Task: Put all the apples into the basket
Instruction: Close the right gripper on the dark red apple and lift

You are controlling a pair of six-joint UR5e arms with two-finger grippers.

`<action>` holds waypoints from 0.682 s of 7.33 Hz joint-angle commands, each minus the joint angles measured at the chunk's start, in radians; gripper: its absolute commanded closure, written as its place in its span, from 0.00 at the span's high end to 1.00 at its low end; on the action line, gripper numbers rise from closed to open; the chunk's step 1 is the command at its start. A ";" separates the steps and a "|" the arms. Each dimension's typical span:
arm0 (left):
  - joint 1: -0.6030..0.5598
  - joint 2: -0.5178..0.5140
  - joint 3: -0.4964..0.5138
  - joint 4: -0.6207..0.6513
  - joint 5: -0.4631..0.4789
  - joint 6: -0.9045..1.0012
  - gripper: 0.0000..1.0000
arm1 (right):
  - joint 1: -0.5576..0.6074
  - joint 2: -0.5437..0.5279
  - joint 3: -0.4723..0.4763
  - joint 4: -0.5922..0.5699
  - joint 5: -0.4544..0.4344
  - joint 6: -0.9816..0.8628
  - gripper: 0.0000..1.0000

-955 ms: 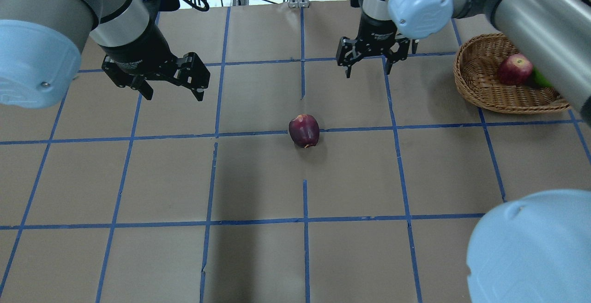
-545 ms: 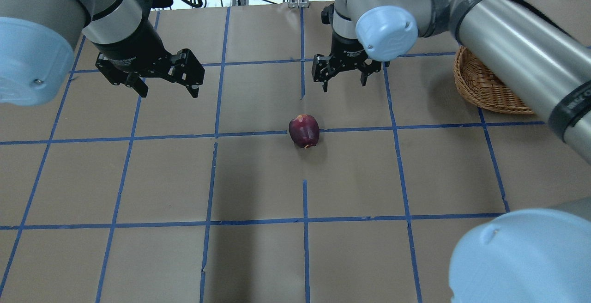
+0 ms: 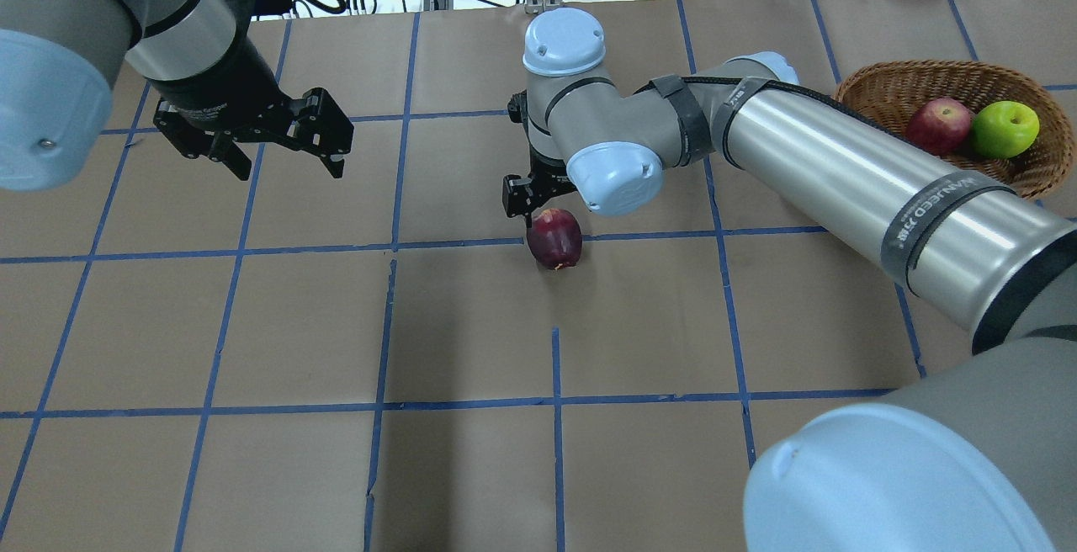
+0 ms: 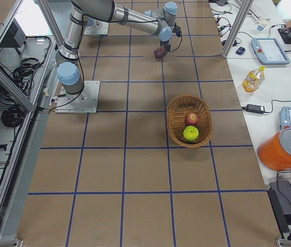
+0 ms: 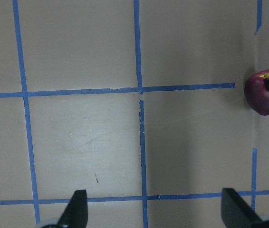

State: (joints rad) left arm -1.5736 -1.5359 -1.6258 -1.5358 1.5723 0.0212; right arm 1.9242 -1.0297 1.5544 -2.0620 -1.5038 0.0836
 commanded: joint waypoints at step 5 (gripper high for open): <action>0.001 0.014 -0.011 -0.020 0.000 -0.001 1.00 | 0.001 0.054 -0.011 -0.029 0.002 -0.004 0.01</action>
State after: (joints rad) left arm -1.5739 -1.5219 -1.6376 -1.5553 1.5719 0.0199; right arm 1.9301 -0.9728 1.5516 -2.0905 -1.4917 0.0883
